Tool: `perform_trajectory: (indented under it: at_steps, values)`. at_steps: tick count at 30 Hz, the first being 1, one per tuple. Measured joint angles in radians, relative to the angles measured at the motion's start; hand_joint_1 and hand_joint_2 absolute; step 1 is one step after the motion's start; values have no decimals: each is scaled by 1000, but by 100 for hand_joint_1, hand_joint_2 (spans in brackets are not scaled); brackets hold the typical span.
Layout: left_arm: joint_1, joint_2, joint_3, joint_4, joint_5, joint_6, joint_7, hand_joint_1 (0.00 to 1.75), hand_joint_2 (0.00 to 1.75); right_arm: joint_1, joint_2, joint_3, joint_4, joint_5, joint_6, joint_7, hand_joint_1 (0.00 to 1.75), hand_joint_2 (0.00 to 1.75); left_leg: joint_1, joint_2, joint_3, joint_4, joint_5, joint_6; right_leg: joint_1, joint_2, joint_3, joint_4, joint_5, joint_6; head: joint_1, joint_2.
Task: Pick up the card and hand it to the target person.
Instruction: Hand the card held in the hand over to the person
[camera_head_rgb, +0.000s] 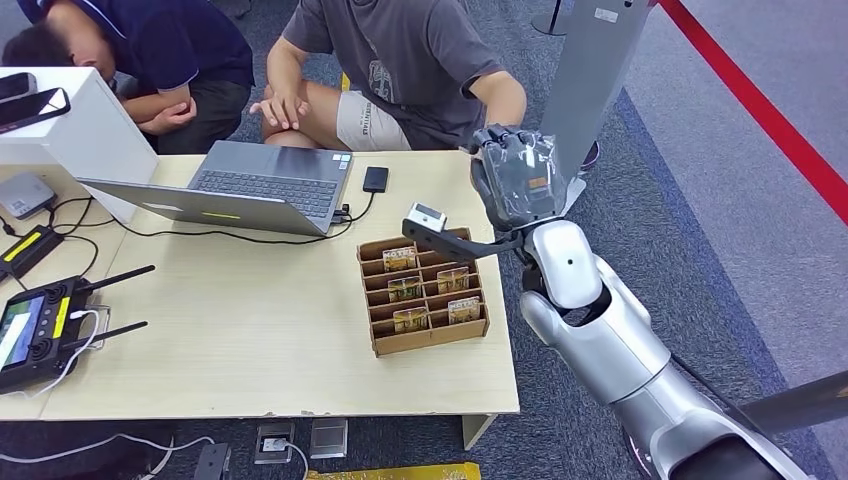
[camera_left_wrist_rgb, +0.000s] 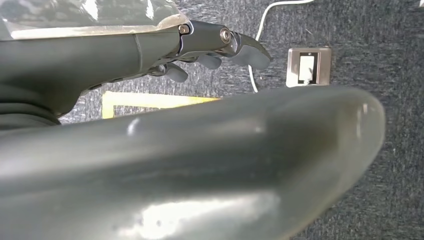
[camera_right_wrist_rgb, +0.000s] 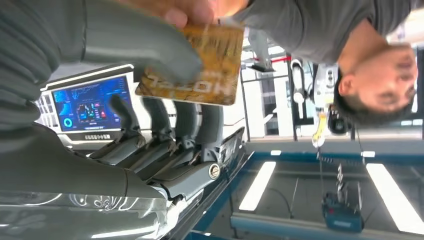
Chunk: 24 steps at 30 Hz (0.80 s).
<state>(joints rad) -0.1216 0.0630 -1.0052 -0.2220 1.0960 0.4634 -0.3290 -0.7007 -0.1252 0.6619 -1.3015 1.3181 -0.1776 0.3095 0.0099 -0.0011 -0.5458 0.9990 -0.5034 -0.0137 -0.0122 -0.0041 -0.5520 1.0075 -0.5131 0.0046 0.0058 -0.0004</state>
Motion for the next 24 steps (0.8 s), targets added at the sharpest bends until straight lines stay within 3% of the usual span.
perform_trajectory:
  at_steps: [8, 17, 21, 24]
  values:
    - [0, 1, 0, 0, 3, 16, 15, 0, 0, -19, 54, 46, 175, -29, -9, -18, 0, 175, 0, 0, 0, 0, 0, 0, 0, 0, 0, 0, 0, 0, -1, 0]
    - [0, 2, 0, 0, 3, 18, 16, 0, 0, -20, 80, 74, 262, -63, -11, -13, 0, 175, 0, 0, 0, 0, 0, 0, 0, 0, -1, 0, 0, 0, 0, 0]
    - [0, 3, 0, 0, 3, 18, 19, 0, 0, -12, 79, 69, 266, -135, -74, -23, 0, 175, 0, 0, 0, 0, 0, 0, 0, 0, -1, 0, 0, 0, 0, 0]
    - [0, 3, 0, 0, 2, 18, 22, 0, 0, 9, 77, 47, 250, -267, -147, -69, 0, 175, 0, 0, 0, 0, 0, 0, 0, 0, -1, 0, 0, 0, 0, 0]
